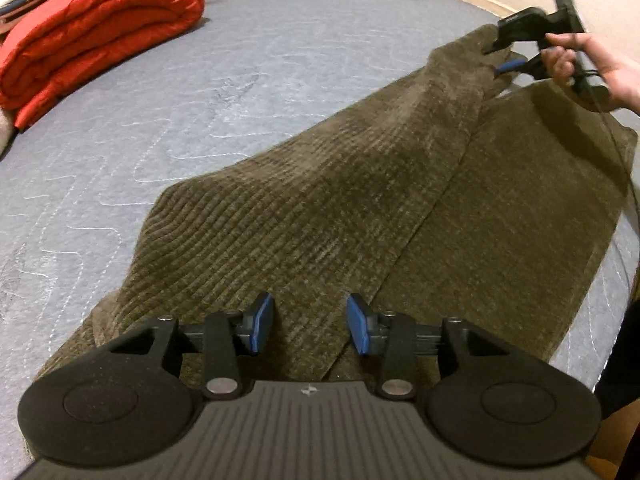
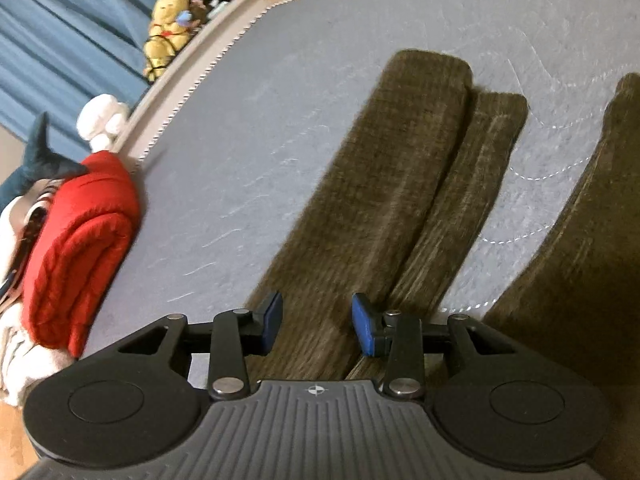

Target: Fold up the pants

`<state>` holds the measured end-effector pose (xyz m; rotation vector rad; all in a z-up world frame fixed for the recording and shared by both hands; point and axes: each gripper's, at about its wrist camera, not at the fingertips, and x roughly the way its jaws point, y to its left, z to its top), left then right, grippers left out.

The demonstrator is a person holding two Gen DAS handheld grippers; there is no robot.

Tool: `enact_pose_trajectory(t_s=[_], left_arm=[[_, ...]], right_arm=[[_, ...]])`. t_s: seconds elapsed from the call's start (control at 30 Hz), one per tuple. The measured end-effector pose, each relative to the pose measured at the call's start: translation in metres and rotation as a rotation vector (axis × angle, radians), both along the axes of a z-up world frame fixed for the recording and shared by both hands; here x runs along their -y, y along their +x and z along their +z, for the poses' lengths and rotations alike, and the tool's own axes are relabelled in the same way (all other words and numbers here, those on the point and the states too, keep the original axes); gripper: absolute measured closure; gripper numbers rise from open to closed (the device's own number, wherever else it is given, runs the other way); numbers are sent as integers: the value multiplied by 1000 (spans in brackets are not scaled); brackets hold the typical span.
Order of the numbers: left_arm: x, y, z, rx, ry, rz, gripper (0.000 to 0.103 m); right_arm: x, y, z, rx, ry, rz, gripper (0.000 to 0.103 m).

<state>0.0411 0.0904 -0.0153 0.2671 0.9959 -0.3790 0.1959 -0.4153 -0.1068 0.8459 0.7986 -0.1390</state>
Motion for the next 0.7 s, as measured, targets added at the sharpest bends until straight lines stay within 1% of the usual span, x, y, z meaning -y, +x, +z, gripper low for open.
enact_pose_trajectory(t_s=[0.07,0.1,0.17,0.2,0.23,0.27,0.33,0.4,0.47,0.5,0.53,0.57,0.6,0.63,0.67,0.7], left_arm=[[2,-3,-3,-6,5,-31,54],[3,-4,-5,-5,12,-48,51],[5,-8,-10,-3,24,-77,48],[6,-10,-13,-2,33,-94,46],[7,-11,-15,1,46,-106,45],[9,-12,-17,3,59,-115,44],[12,-13,-24,3,89,-135,42],[15,-14,-31,8,125,-159,41],[20,-15,-38,19,158,-184,40],[20,-15,-40,24,164,-191,40],[21,-15,-40,27,167,-192,39],[20,-14,-41,26,168,-187,40],[19,-13,-40,23,168,-179,42],[19,-12,-39,23,172,-172,50],[18,-10,-39,23,179,-166,52],[17,-9,-38,22,175,-165,56]], right_arm=[[5,3,-13,-43,11,-53,61],[5,4,-17,-38,29,-64,61],[2,8,-17,-34,10,-68,61],[0,10,-16,-31,-4,-63,58],[-4,12,-15,-26,-15,-58,52],[-7,14,-14,-22,-25,-52,50],[-12,17,-12,-19,-48,-48,48],[-13,20,-14,-15,-60,-51,49],[-14,22,-12,-17,-72,-66,59],[-13,23,-13,-22,-77,-74,69],[-11,23,-16,-25,-81,-79,84],[-9,23,-17,-27,-78,-86,88],[-7,23,-19,-23,-61,-92,89],[-4,22,-20,-20,-46,-99,91],[-3,21,-19,-18,-38,-102,92],[-2,20,-18,-14,-36,-101,93]])
